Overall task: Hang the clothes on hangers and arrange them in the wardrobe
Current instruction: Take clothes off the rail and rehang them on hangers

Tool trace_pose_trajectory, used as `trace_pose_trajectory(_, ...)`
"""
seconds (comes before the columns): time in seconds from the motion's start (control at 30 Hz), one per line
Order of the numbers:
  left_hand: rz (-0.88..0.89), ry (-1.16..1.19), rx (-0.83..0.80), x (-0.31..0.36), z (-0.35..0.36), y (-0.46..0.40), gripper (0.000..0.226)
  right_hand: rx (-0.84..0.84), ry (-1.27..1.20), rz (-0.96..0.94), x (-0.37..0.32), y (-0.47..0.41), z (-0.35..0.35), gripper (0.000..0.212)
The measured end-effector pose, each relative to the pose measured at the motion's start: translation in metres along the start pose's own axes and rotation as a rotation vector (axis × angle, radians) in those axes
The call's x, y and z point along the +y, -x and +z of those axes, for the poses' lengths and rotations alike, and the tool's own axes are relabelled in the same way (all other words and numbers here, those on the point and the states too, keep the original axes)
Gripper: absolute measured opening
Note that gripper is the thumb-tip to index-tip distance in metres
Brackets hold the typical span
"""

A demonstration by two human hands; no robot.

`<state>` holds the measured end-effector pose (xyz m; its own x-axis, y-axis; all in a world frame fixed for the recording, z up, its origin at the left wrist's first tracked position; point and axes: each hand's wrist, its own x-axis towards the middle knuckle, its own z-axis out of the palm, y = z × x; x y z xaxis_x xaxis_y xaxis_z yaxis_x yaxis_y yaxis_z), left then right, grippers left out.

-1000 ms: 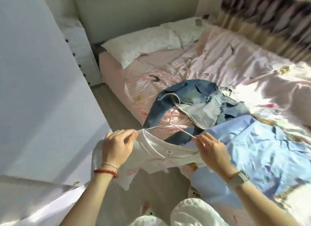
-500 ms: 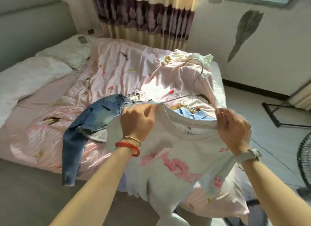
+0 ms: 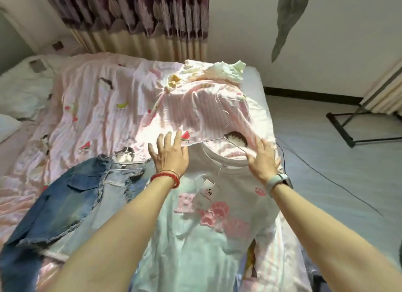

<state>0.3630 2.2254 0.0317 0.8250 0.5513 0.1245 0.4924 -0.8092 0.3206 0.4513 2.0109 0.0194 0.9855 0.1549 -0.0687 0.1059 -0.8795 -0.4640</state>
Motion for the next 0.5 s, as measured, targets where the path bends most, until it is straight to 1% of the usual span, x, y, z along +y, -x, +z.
trace_pose_trajectory(0.03, -0.007, -0.005, -0.055, -0.002, 0.012, 0.004, 0.053, -0.049, -0.004, -0.002, 0.004, -0.004, 0.010, 0.062)
trace_pose_trajectory(0.1, -0.012, -0.021, -0.144, -0.012, 0.029, 0.019, 0.056, -0.074, -0.025, -0.033, 0.006, -0.002, 0.031, 0.059)
trace_pose_trajectory(0.17, -0.012, -0.049, -0.174, -0.028, 0.036, 0.035, 0.056, -0.076, -0.045, -0.101, -0.001, 0.010, 0.051, 0.054)
trace_pose_trajectory(0.2, -0.007, -0.066, -0.163, -0.038, 0.035, 0.043, 0.055, -0.082, -0.057, -0.150, -0.007, 0.019, 0.059, 0.052)
trace_pose_trajectory(0.27, -0.009, -0.076, -0.104, -0.058, 0.024, 0.059, 0.053, -0.092, -0.099, -0.249, -0.026, 0.040, 0.073, 0.049)
trace_pose_trajectory(0.37, -0.036, -0.051, 0.031, -0.097, -0.010, 0.089, 0.047, -0.126, -0.161, -0.386, -0.070, 0.080, 0.087, 0.042)
trace_pose_trajectory(0.5, -0.162, -0.109, 0.189, -0.165, -0.069, 0.148, 0.042, -0.208, -0.192, -0.708, -0.146, 0.148, 0.102, 0.035)
